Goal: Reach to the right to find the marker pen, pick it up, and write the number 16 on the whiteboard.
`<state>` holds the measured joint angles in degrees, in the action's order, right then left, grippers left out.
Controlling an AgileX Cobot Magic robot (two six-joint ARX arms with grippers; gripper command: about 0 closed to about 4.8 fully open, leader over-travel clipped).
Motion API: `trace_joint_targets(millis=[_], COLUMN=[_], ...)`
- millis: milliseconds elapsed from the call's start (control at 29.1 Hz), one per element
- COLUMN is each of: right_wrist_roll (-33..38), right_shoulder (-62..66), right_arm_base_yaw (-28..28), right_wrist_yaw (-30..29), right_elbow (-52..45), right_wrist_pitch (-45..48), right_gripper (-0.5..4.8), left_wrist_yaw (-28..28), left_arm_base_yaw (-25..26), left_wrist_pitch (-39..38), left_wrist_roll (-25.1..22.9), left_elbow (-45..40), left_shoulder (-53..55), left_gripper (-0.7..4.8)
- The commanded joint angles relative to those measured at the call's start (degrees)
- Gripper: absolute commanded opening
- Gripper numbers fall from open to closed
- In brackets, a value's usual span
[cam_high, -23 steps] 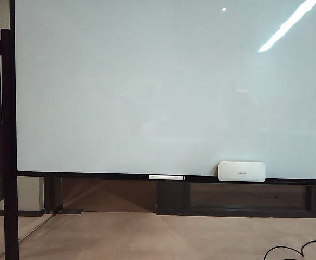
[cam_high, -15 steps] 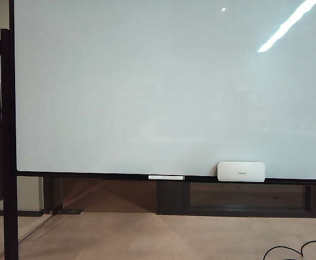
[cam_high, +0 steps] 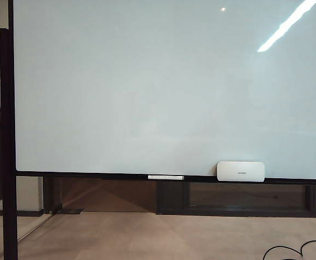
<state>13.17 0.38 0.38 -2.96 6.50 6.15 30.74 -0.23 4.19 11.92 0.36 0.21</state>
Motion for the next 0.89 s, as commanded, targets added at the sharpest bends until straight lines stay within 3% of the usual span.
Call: trace_joint_targets(millis=[34, 206, 413, 654, 895], right_wrist_roll=[2.43, 1.81, -0.42, -12.44, -14.78], right_shoulder=[1.51, 8.2, 21.97, 37.4, 47.82], right_arm_base_yaw=[0.07, -0.04, -0.04, -0.76, -7.91], right_wrist_yaw=[2.67, 3.69, 3.43, 3.26, 2.95], right_elbow=[2.38, 7.67, 15.69, 27.5, 34.45], right_wrist_pitch=[1.73, 1.88, 8.11, 12.31, 12.59], right_gripper=[-0.01, 0.0, 0.05, 0.03, 0.03], left_wrist_yaw=[0.33, -2.69, -2.45, -0.35, 2.01], left_arm_base_yaw=[-2.14, -6.93, -11.54, -12.31, -12.31], left_wrist_pitch=[3.32, 5.01, 13.31, 17.38, 19.63], left_wrist_roll=[3.04, 4.09, 5.27, 4.94, 1.81], left_elbow=[0.17, 0.17, 0.26, 4.7, 13.42], left_shoulder=[0.31, 0.79, 6.49, 18.6, 30.29], left_gripper=[-0.05, -0.05, -0.06, -0.06, -0.05])
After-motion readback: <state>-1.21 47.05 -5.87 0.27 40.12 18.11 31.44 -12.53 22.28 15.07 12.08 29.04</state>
